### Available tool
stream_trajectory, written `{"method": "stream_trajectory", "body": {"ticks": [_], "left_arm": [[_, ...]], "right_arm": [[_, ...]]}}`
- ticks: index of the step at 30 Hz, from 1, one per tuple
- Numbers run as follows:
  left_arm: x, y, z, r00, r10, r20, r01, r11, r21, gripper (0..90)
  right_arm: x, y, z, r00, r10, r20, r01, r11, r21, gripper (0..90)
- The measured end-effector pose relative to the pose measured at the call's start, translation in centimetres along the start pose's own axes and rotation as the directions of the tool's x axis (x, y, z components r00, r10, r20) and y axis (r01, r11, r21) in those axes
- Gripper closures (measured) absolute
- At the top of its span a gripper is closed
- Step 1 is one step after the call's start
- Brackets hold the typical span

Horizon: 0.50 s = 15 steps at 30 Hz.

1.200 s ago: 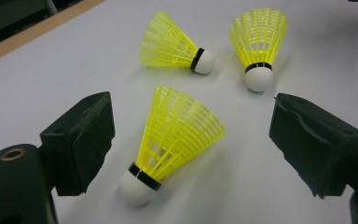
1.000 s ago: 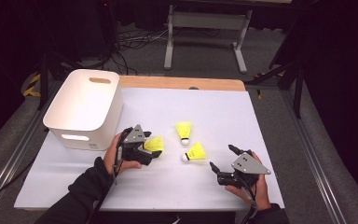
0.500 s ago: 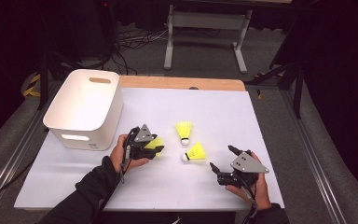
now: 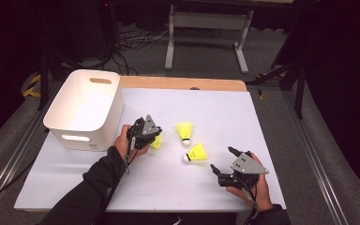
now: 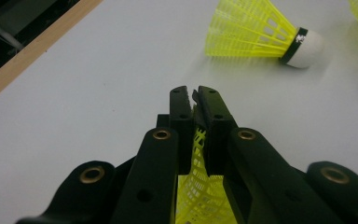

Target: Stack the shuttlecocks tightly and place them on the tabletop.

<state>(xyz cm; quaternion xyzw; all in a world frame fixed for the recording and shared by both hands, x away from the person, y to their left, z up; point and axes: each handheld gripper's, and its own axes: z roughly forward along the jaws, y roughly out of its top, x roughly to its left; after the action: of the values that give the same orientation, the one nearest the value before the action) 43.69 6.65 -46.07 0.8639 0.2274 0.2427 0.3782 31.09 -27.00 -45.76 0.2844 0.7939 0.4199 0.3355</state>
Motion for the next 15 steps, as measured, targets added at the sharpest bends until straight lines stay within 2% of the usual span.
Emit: {"method": "stream_trajectory", "body": {"ticks": [2,6,8,9,11,15], "left_arm": [[0.7,0.7,0.2,0.9997,-0.004,-0.023,0.005,0.9998,0.018,85.3],[1.2,1.0,0.7,0.9995,-0.012,-0.028,0.013,0.9988,0.048,84.4],[1.4,0.9,1.3,0.9993,-0.033,-0.017,0.034,0.9969,0.070,79.9],[1.5,0.7,1.7,0.9984,-0.049,-0.029,0.051,0.9951,0.084,79.0],[1.6,0.6,2.1,0.9973,-0.066,-0.030,0.069,0.9940,0.085,76.9],[1.6,0.6,2.4,0.9963,-0.077,-0.039,0.080,0.9937,0.079,73.3]], "right_arm": [[0.0,0.0,0.0,1.0000,0.004,-0.001,-0.004,1.000,-0.002,16.4],[0.0,0.0,-0.1,1.0000,0.002,-0.002,-0.002,1.000,-0.003,16.4],[0.0,0.0,0.0,1.0000,0.001,-0.005,-0.001,1.000,-0.001,16.4],[0.1,0.0,0.0,1.0000,0.000,-0.005,0.000,1.000,-0.001,16.4],[0.1,0.1,0.0,1.0000,-0.002,-0.004,0.002,1.000,-0.001,16.3],[0.0,0.0,0.0,1.0000,-0.002,-0.004,0.002,1.000,0.001,16.3]]}}
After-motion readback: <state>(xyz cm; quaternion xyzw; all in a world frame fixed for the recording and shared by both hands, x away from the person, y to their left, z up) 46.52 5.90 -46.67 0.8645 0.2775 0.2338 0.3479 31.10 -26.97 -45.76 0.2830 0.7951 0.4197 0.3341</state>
